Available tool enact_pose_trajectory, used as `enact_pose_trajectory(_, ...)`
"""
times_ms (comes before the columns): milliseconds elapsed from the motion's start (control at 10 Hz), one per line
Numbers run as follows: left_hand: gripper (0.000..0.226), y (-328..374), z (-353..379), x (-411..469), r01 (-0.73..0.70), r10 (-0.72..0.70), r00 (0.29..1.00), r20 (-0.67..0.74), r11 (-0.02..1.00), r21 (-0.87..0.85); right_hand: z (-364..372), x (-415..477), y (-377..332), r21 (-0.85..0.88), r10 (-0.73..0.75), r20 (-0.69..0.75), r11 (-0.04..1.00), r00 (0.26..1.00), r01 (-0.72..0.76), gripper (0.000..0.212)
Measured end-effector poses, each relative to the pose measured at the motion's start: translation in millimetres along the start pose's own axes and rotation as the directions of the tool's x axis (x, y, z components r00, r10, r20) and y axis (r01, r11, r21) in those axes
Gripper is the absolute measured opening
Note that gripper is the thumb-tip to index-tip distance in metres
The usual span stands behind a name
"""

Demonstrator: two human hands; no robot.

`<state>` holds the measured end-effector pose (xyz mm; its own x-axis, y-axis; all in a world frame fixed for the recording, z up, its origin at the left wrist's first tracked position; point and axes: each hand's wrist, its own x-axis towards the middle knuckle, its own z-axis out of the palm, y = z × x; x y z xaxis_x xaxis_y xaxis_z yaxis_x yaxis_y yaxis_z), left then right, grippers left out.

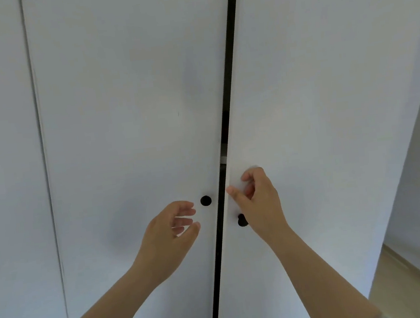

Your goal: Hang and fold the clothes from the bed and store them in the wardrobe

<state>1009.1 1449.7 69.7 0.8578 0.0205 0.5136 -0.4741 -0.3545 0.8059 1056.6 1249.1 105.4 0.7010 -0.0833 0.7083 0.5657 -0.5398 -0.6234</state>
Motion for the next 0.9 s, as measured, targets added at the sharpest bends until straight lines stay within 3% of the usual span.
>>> enact_pose_trajectory(400, 0.028, -0.3, 3.1, 8.9, 0.023, -0.022, 0.999, -0.027, 0.998, 0.052, 9.4, 32.6, 16.6, 0.074, 0.127, 0.197, 0.987, 0.972, -0.144, 0.033)
enact_pose_trajectory(700, 0.028, 9.2, 0.3, 5.5, -0.012, 0.015, 0.999, -0.038, 0.996, 0.087, 17.5, 25.7, 18.2, -0.006, 0.129, 0.238, 0.991, 0.963, -0.132, 0.061)
enact_pose_trajectory(900, 0.028, 15.4, -5.1, 3.9, -0.027, 0.031, 0.998, -0.057, 0.998, 0.065, 9.9, 15.9, 17.7, 0.02, 0.176, 0.339, 0.981, 0.924, -0.194, 0.073)
